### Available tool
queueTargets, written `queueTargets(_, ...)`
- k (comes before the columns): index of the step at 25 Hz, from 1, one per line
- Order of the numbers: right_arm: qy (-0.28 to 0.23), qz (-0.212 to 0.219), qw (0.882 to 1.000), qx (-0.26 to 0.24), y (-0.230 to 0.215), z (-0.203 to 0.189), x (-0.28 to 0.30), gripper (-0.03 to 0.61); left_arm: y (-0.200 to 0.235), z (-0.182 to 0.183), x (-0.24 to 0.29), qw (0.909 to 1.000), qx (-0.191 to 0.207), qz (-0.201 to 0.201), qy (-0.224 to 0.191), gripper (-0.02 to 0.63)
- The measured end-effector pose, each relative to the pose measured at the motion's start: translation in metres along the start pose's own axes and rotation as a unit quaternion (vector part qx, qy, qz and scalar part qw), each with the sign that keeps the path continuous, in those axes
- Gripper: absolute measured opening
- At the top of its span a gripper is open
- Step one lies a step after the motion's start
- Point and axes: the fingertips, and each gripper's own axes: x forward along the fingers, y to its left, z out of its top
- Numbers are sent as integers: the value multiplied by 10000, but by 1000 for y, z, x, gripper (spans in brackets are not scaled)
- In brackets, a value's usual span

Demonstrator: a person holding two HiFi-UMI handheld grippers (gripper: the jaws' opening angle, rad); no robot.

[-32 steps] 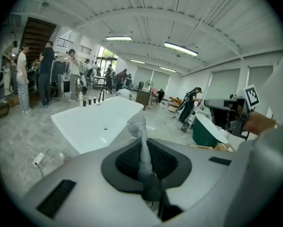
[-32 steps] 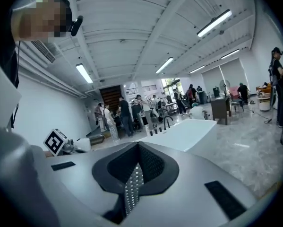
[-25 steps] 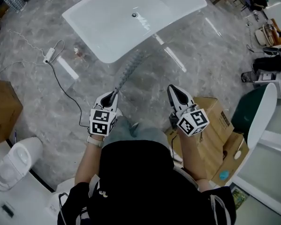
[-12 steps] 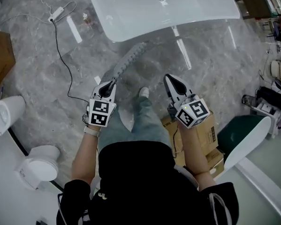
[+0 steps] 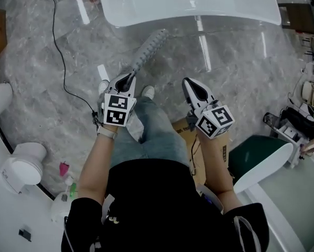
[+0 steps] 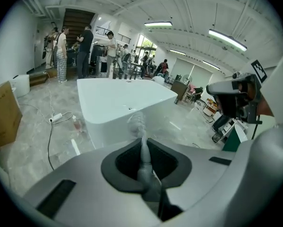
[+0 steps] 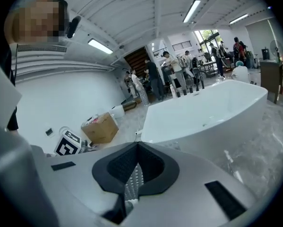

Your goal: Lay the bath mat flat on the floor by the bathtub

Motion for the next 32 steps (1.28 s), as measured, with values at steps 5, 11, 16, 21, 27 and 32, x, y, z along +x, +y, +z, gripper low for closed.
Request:
queueTargets(5, 70, -123, 9996, 234, -58, -28, -12, 25, -33, 4, 62, 9992, -357, 39, -158, 44)
queueTargets(11, 89, -294, 9979, 574, -123, -52, -31, 25, -58, 24, 121, 9954, -773, 279, -498, 46)
queueTargets(16, 354, -274, 9970, 626, -154, -87, -15, 25, -40, 9, 163, 9888, -1161, 660, -661, 48)
queueTargets(21, 620, -220, 9959, 619, -165, -126, 30, 25, -4, -32, 195, 9871, -1149, 845, -733, 48)
queueTargets(27, 951, -121, 9939, 537, -148, -158, 81, 25, 40, -85, 207, 9888, -902, 1013, -628, 48)
queueTargets(32, 1181, -42, 9922, 403, -127, -174, 127, 25, 87, -138, 210, 9873, -967, 1179, -448, 48)
